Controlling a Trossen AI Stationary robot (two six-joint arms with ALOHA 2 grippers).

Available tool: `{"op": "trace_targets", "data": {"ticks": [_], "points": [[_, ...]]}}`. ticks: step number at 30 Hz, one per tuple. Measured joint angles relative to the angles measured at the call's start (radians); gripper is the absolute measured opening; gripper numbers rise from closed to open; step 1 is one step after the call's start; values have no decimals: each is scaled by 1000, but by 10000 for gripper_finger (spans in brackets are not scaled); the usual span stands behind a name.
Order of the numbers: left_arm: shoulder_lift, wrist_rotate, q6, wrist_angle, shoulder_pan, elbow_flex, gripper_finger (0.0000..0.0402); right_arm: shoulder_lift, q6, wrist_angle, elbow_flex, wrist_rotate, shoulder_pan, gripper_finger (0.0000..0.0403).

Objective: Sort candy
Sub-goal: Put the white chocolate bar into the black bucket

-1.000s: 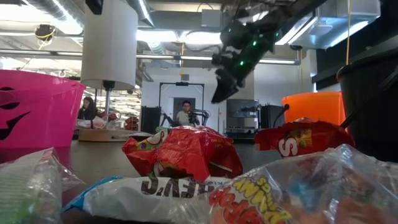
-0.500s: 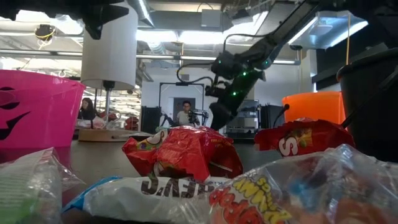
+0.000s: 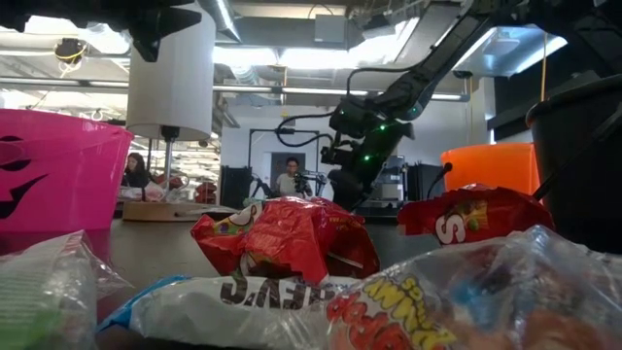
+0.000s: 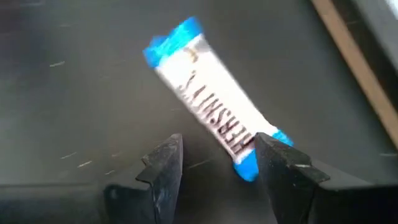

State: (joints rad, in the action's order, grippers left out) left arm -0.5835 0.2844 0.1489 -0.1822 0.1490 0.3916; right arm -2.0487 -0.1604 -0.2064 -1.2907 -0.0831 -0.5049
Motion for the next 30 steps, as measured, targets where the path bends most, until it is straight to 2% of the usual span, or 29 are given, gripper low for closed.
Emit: {"op": "trace_targets", "data": {"ticks": [4, 11, 15, 19, 26, 30], "points": [[0, 0, -2, 0, 0, 0, 139, 1, 2, -79, -2, -99, 9, 198], [0, 0, -2, 10, 0, 0, 139, 31, 5, -229, -3, -174, 72, 198], [0, 1, -2, 11, 0, 0, 139, 69, 7, -282, 1, -175, 148, 198], [0, 2, -2, 14, 0, 0, 139, 110, 24, -279, 1, -82, 237, 198], [0, 2, -2, 13, 0, 0, 139, 122, 6, -257, 1, 253, 362, 198], [0, 2, -1, 13, 0, 0, 139, 87, 70, -251, 0, 267, 351, 198]]}}
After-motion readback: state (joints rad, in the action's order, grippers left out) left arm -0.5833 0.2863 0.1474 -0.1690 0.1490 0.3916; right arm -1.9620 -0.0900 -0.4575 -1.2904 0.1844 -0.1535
